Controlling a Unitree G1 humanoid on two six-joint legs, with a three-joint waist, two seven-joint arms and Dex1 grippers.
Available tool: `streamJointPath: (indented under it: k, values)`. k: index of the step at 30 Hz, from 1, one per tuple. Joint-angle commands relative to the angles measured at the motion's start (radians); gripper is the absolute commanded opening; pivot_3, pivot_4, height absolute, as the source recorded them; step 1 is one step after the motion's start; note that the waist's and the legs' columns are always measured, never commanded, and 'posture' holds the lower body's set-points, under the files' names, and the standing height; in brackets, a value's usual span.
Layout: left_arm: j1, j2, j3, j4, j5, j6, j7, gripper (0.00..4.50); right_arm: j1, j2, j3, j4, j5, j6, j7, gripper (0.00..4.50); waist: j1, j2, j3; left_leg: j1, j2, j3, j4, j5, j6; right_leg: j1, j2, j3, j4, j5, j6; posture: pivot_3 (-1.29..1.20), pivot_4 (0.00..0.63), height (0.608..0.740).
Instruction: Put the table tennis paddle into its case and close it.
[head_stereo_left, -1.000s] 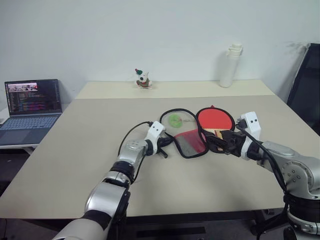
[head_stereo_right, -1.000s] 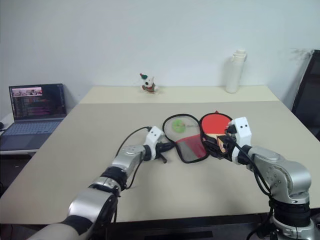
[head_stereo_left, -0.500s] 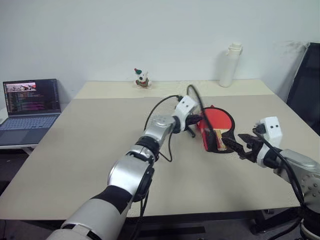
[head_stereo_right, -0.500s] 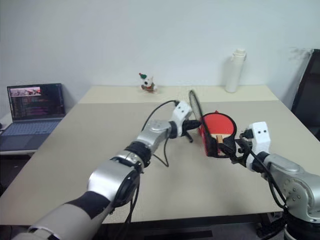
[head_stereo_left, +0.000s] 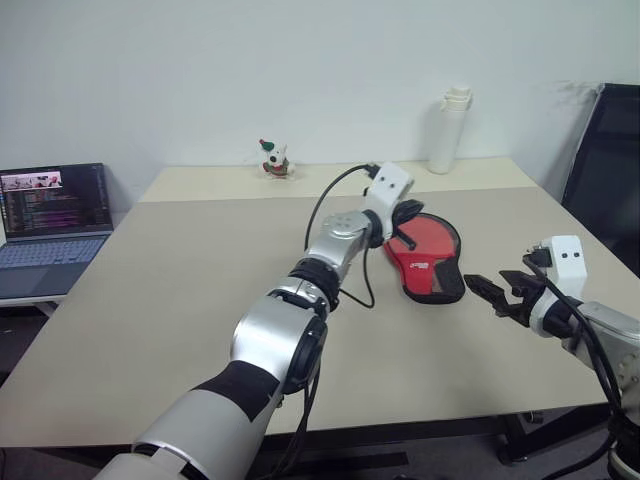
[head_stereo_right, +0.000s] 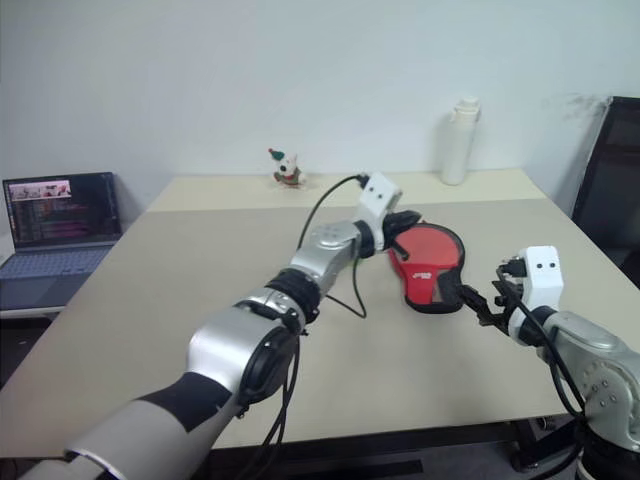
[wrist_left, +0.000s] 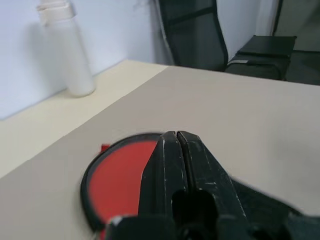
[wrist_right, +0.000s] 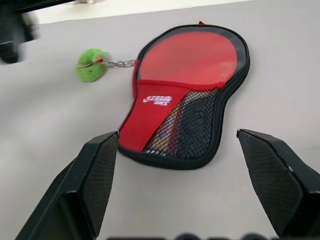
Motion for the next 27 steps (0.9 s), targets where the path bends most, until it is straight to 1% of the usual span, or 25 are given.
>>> streamJointPath:
  k: [1, 4, 5, 6, 7, 10, 12, 14, 17, 20, 23, 27]
  values:
    - [0.069, 0.057, 0.026, -0.108, -0.048, -0.02, -0.119, 0.0, -0.099, -0.034, 0.069, 0.203, -0.093, -0.167, 0.049, 4.49, 0.002, 0.0, 0.0, 0.0, 0.0, 0.001, 0.0, 0.0, 0.0, 0.0, 0.0, 0.0, 0.0, 0.0, 0.0, 0.0, 0.15, 0.74]
    - [0.201, 0.12, 0.017, -0.276, -0.085, 0.023, -0.232, 0.0, -0.204, -0.049, 0.151, 0.447, -0.187, -0.312, 0.104, 4.49, 0.0, 0.001, 0.0, -0.001, 0.0, 0.002, 0.0, 0.0, 0.0, -0.001, 0.0, 0.001, -0.001, 0.0, 0.0, 0.0, 0.15, 0.74]
    - [0.232, 0.129, 0.012, -0.329, -0.095, 0.046, -0.248, 0.0, -0.224, -0.052, 0.165, 0.496, -0.203, -0.34, 0.121, 4.49, 0.001, 0.0, 0.0, -0.002, 0.0, 0.002, 0.0, 0.0, 0.0, -0.002, 0.0, 0.001, -0.001, 0.001, -0.001, 0.0, 0.15, 0.74]
    - [0.292, 0.149, 0.005, -0.432, -0.113, 0.094, -0.272, 0.0, -0.259, -0.053, 0.188, 0.577, -0.229, -0.382, 0.141, 4.49, 0.005, 0.0, 0.0, -0.002, 0.0, 0.002, 0.0, 0.0, 0.0, -0.002, 0.0, 0.001, 0.0, 0.003, -0.005, 0.0, 0.15, 0.74]
    - [0.354, 0.169, 0.002, -0.546, -0.136, 0.157, -0.287, 0.0, -0.295, -0.052, 0.21, 0.666, -0.26, -0.43, 0.159, 4.49, 0.006, 0.0, 0.0, -0.002, 0.0, 0.002, 0.0, 0.0, 0.0, -0.003, 0.0, 0.001, 0.0, 0.003, -0.005, 0.0, 0.15, 0.74]
    - [0.494, 0.213, -0.007, -0.825, -0.192, 0.321, -0.298, 0.0, -0.383, -0.051, 0.253, 0.894, -0.327, -0.548, 0.203, 4.49, 0.008, 0.001, 0.0, -0.003, 0.001, 0.001, 0.0, 0.0, 0.0, -0.005, -0.001, 0.002, 0.001, 0.003, -0.006, 0.0, 0.15, 0.74]
    - [0.566, 0.241, -0.01, -0.968, -0.215, 0.404, -0.283, 0.0, -0.436, -0.05, 0.28, 1.046, -0.372, -0.623, 0.239, 4.49, 0.01, 0.001, 0.0, -0.004, 0.002, 0.001, 0.0, 0.0, 0.0, -0.005, -0.002, 0.001, 0.001, 0.003, -0.006, 0.0, 0.15, 0.74]
    - [0.615, 0.262, -0.01, -1.066, -0.233, 0.465, -0.262, 0.0, -0.484, -0.047, 0.306, 1.187, -0.415, -0.698, 0.274, 4.49, 0.013, 0.001, 0.0, -0.004, 0.002, 0.001, 0.0, 0.0, 0.0, -0.005, -0.004, 0.001, 0.001, 0.003, -0.006, 0.0, 0.15, 0.74]
    - [0.645, 0.279, -0.017, -1.134, -0.245, 0.509, -0.238, 0.0, -0.545, -0.04, 0.327, 1.358, -0.467, -0.789, 0.295, 4.49, 0.014, 0.001, 0.0, -0.004, 0.001, 0.001, 0.001, 0.0, 0.0, -0.004, -0.007, 0.001, 0.002, 0.004, -0.005, 0.0, 0.15, 0.74]
    - [0.651, 0.291, -0.024, -1.16, -0.251, 0.527, -0.223, 0.0, -0.585, -0.032, 0.336, 1.47, -0.502, -0.848, 0.309, 4.49, 0.012, 0.0, 0.0, -0.003, 0.0, 0.001, 0.002, 0.0, 0.0, -0.003, -0.008, 0.002, 0.001, 0.005, -0.003, 0.0, 0.15, 0.74]
    - [0.652, 0.304, -0.026, -1.172, -0.258, 0.536, -0.217, 0.0, -0.61, -0.02, 0.345, 1.534, -0.527, -0.876, 0.337, 4.49, 0.008, 0.001, 0.0, -0.002, 0.001, 0.001, 0.002, 0.0, 0.0, -0.002, -0.007, 0.003, 0.001, 0.005, -0.003, 0.0, 0.15, 0.74]
    - [0.654, 0.32, -0.031, -1.179, -0.261, 0.538, -0.21, 0.0, -0.622, 0.001, 0.352, 1.564, -0.549, -0.879, 0.386, 4.49, 0.006, 0.001, 0.0, -0.002, 0.002, 0.001, 0.002, 0.0, 0.0, -0.002, -0.006, 0.002, 0.002, 0.005, -0.003, 0.0, 0.15, 0.74]
